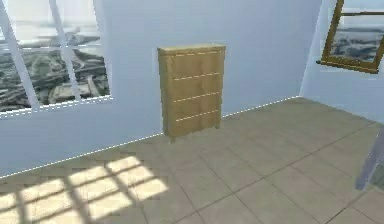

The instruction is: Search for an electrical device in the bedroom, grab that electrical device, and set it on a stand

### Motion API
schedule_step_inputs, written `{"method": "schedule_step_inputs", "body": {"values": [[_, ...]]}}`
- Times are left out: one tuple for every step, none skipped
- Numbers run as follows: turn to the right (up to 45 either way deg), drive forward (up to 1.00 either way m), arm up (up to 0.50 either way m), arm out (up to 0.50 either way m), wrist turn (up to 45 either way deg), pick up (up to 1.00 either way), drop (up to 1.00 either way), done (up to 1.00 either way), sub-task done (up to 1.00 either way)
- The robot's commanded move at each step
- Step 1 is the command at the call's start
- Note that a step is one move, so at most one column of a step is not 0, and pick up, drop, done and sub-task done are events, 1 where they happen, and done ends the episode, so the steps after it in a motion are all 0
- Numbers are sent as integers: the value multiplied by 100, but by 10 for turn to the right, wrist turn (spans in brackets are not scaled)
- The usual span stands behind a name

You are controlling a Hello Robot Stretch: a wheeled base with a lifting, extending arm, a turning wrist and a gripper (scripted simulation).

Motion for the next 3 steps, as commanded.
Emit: {"method": "schedule_step_inputs", "body": {"values": [[450, 0, 0, 0, 0, 0, 0, 0, 0], [360, 0, 0, 0, 0, 0, 0, 0, 0], [0, 40, 0, 0, 0, 0, 0, 0, 0]]}}
